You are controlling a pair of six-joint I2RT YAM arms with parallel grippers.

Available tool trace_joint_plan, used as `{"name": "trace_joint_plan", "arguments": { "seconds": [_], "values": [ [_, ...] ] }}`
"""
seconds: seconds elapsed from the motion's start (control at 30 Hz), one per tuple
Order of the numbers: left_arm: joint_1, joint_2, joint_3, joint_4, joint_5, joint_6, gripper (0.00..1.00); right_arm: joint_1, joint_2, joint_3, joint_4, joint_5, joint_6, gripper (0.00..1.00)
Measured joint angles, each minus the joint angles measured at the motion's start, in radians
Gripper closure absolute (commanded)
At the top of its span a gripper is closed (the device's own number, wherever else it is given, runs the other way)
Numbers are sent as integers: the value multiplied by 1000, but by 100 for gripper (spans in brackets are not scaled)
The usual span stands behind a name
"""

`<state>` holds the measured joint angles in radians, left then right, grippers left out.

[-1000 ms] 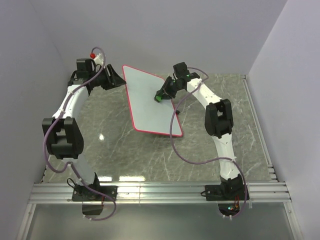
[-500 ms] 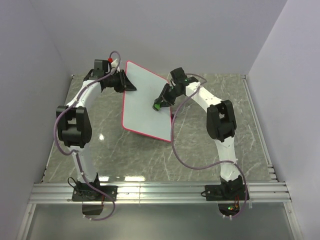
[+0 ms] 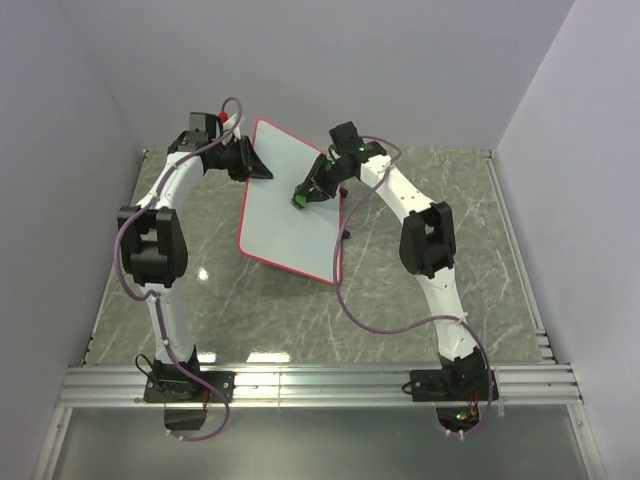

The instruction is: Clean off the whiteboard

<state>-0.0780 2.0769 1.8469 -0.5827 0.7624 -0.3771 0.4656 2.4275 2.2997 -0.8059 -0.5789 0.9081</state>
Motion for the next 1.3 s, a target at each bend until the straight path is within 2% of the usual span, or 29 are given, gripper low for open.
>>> {"name": "trace_joint_plan", "arguments": {
  "seconds": [0.23, 0.73, 1.0, 1.3],
  "values": [
    [-22, -4, 1, 8, -8, 21, 100, -46, 79, 112, 32, -6, 60, 100],
    [-80, -70, -52, -16, -34, 77, 100, -153, 145, 173, 62, 77, 94, 100],
    [-91, -30, 17, -61, -40, 75, 100, -148, 148, 174, 61, 101, 85, 100],
    [-93, -17, 42, -94, -57, 72, 100, -85, 105, 174, 50, 108, 88, 100]
  ]
}}
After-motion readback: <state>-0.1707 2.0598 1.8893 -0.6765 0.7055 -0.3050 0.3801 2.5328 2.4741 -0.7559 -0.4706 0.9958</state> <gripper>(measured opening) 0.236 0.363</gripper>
